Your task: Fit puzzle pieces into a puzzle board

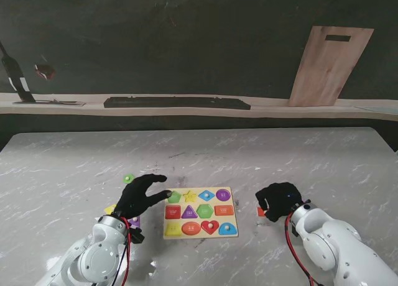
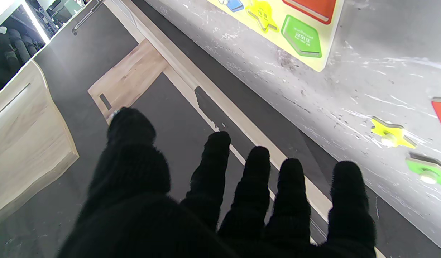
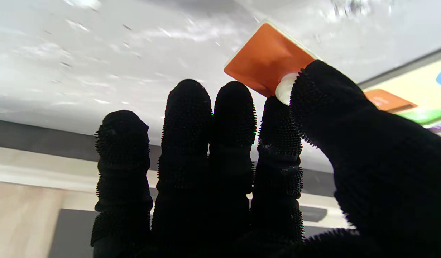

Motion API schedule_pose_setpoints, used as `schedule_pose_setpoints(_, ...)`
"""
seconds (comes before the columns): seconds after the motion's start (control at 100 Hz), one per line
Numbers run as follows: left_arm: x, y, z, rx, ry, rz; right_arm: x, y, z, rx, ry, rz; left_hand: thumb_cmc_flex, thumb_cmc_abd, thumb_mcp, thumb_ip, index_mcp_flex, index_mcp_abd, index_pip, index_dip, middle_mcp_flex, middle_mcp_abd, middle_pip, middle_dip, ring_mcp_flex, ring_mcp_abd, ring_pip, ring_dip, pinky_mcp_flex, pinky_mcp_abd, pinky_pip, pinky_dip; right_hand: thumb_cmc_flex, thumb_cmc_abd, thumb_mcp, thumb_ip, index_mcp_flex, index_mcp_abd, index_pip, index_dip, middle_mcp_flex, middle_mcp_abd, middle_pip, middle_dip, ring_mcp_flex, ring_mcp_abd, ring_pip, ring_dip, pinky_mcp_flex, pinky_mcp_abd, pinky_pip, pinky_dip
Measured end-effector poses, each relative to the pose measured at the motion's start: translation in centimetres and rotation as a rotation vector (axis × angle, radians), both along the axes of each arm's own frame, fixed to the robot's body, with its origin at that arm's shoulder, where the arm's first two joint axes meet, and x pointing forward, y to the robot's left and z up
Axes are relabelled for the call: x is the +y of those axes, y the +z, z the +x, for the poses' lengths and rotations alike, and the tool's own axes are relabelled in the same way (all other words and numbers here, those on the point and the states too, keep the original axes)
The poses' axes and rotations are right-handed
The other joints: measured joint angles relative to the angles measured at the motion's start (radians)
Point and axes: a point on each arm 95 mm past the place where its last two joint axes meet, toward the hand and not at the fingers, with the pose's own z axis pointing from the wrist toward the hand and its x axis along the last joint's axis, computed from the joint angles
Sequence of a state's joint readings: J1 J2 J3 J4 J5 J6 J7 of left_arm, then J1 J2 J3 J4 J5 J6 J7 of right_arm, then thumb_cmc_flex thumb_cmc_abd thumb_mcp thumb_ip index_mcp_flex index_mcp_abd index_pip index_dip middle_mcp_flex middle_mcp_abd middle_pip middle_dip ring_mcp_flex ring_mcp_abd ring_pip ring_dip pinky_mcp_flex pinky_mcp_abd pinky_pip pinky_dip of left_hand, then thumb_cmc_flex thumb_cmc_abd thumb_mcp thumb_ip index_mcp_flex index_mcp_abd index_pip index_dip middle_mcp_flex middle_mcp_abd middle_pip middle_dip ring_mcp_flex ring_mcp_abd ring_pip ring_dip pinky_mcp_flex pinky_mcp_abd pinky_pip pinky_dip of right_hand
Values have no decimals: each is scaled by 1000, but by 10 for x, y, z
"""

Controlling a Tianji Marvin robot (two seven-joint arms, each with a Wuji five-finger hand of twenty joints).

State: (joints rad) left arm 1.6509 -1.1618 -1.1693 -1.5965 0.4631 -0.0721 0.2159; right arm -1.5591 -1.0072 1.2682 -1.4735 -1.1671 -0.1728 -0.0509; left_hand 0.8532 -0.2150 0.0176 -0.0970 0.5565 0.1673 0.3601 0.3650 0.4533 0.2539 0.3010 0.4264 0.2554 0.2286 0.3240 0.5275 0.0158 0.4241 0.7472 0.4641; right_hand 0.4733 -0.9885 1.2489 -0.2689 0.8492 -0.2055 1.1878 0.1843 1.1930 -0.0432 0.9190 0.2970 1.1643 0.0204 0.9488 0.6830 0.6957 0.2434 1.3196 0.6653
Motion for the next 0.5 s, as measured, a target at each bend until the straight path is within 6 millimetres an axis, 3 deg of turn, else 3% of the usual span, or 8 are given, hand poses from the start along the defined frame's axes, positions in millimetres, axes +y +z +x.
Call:
schedule_pose_setpoints(0.26,1,1,0,4,0,-6,37,-2,26,22,54,40,0,0,0,0,0,0,0,0,0,0,0,0,0,0,0,0,0,0,-1,0,0,0,0,0,0,6,0,0,0,1,0,0,0,1,0,-1,0,1,5,0)
schedule_pose_setpoints(0.5,1,1,0,4,0,-6,68,-4,38,56,71,89,0,0,0,0,0,0,0,0,0,0,0,0,0,0,0,0,0,0,-1,0,0,0,0,0,0,8,0,0,0,12,0,3,0,10,10,-1,0,2,12,-10)
